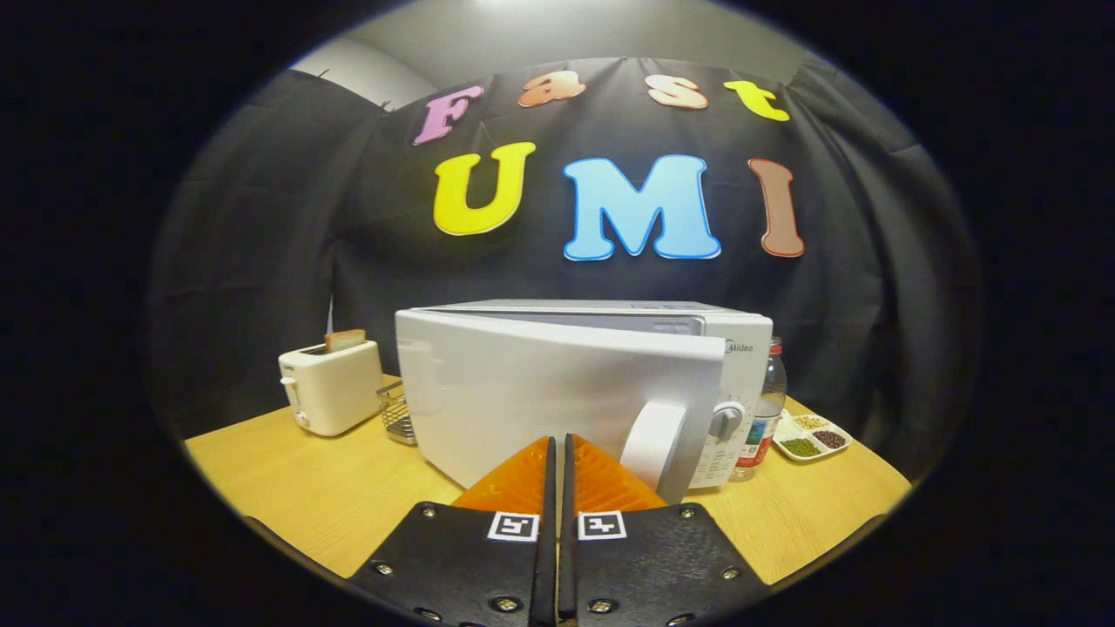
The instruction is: Open the microwave, put the food inside, and close the microwave door.
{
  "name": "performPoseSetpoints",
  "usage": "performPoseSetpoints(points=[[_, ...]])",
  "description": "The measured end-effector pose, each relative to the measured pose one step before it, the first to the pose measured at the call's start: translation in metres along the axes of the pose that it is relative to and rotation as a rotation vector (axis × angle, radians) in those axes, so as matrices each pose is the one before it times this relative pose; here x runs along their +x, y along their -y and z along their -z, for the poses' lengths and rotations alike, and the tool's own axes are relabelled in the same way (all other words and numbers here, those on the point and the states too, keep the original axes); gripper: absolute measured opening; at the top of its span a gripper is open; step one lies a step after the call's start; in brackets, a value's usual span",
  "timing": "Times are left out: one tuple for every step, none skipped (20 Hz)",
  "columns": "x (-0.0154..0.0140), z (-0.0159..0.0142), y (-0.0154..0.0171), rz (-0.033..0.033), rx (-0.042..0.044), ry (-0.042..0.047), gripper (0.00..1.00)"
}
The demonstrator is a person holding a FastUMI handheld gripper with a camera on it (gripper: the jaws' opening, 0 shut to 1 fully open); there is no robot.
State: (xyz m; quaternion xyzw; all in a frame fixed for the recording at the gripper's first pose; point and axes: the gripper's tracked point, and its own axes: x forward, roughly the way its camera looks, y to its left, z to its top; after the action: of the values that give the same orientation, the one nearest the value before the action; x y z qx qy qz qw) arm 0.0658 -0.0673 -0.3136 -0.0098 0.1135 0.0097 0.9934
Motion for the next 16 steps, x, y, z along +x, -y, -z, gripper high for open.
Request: performPoseSetpoints(points=[[0.00861,-0.00116,0.00782,0.01981,0.00313,-0.00169,0.02],[0.00872,-0.00205,0.00679,0.02003,-0.00157,0.00018,0.02],[0.00848,-0.00082,0.00490,0.01820,-0.00025,-0.00140,0.02],[0.00848,-0.00138,0.00401,0.01621,-0.00341,-0.00152,0.02],[0.00812,-0.00233,0.00262,0.01197,-0.00407,0.00334,0.02],[0.00787,-0.00241,0.00143,0.01087,-0.00270,-0.00001,0.02],[0.00771,-0.00343,0.00230,0.01670,-0.00436,0.00851,0.02],[0.00781,-0.00204,0.00153,0.01482,-0.00832,0.00299,0.02],[0.00915,0.00107,0.00111,0.00850,0.00360,-0.00570,0.02],[0.00844,0.00038,0.00117,0.00925,0.01239,-0.00708,0.02],[0.00462,0.00095,0.00173,0.00857,0.00567,-0.01430,0.02],[0.00837,-0.00455,-0.00127,0.01295,-0.00167,0.02479,0.02],[0.00102,0.00353,-0.00171,-0.00648,-0.01702,-0.01464,0.02],[0.00024,-0.00418,-0.00166,0.01009,-0.00696,0.00907,0.04],[-0.00131,-0.00131,0.00145,0.00544,-0.01962,0.00023,0.09],[-0.00011,0.00286,0.00011,0.00323,-0.00624,-0.00784,0.09]])
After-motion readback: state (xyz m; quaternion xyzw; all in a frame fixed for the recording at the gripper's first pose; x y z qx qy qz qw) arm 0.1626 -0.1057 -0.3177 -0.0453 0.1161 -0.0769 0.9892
